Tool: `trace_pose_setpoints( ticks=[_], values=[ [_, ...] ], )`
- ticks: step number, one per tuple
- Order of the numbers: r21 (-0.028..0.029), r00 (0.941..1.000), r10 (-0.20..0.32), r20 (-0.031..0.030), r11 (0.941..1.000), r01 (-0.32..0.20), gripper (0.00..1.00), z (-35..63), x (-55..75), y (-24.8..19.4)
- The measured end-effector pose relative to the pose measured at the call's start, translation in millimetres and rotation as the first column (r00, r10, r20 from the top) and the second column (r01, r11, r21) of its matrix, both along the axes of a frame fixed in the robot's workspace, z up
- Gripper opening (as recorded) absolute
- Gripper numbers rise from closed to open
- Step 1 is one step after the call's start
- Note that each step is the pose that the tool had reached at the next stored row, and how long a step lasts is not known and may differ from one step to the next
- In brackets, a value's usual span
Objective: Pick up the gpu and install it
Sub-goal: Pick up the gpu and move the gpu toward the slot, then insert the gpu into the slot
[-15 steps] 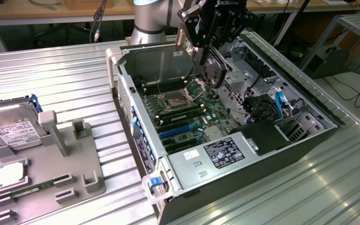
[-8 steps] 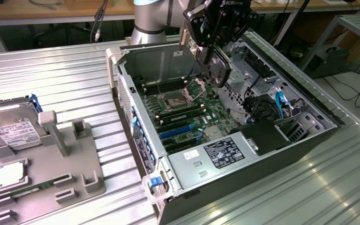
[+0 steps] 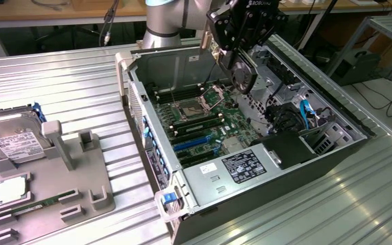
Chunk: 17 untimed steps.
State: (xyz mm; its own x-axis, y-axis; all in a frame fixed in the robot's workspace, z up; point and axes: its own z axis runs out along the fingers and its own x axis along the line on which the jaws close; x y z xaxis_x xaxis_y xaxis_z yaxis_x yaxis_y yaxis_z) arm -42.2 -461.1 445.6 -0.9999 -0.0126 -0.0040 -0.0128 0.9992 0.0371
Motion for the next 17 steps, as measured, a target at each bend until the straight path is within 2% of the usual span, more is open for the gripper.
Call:
trace_pose_setpoints(
  ticks=[14, 17],
  values=[
    [0.0, 1.0, 0.002, 0.0, 1.0, -0.002, 0.28, 0.0, 0.1, 0.0],
    [-0.0001, 0.9998, 0.019, 0.0, 0.9998, -0.019, 0.28, 0.0, 0.2, 0.0]
  ],
)
